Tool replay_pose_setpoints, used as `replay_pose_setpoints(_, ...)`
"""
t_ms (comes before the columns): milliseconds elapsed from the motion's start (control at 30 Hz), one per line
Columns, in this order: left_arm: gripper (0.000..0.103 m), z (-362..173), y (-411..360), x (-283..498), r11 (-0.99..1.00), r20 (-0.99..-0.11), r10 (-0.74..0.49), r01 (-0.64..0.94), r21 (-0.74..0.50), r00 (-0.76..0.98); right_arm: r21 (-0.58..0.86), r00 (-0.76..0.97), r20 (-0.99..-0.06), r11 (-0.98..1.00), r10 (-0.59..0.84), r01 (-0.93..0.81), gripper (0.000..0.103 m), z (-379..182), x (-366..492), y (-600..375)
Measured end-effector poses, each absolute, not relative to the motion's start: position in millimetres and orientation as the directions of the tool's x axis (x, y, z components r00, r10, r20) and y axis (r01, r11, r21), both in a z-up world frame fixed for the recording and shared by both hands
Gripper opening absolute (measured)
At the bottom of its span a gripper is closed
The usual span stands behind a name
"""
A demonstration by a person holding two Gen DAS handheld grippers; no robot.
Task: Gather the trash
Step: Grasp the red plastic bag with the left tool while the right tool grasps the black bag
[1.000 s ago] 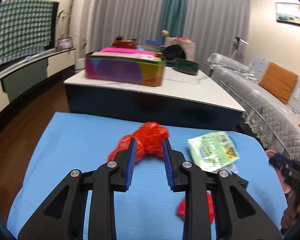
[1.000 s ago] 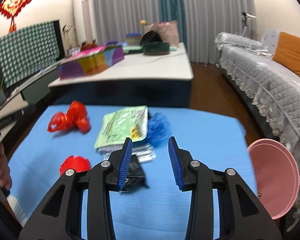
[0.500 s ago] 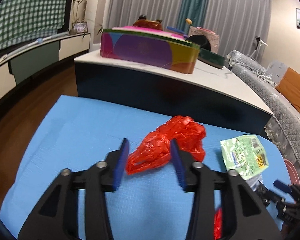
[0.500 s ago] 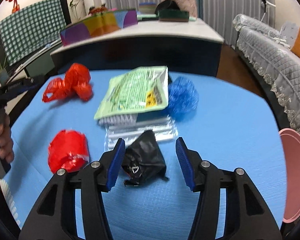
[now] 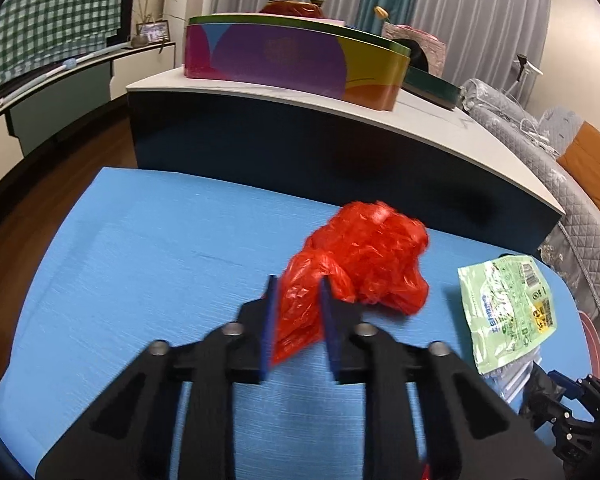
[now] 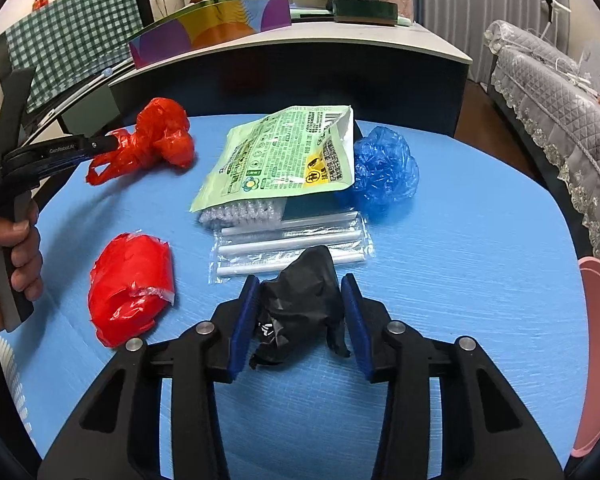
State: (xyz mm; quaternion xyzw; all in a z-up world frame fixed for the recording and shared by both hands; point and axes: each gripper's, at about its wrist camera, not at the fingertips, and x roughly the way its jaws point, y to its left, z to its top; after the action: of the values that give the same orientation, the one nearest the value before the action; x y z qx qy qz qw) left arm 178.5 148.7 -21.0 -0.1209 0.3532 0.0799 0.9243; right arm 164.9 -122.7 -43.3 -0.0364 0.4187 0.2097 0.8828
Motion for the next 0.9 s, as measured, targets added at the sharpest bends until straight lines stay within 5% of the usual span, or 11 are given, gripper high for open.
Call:
replay_pose_setpoints(167, 0.003, -13.2, 138.7, 175.5, 0.969, -0.657, 0.060, -0.203, -0.143, 0.752, 0.102, 0.585, -0.740, 0.915, 0.331, -0.389, 0.035, -34.9, 163.4, -125.1)
replay_pose_setpoints(900, 0.002, 34.6, 99.5, 135.1, 0.989, -0.561, 0.003, -0.087, -0.123, 0.828, 0.079, 0.760, -0.601, 0.965, 0.247, -0.250, 0.035, 27.9, 142.4, -176.4)
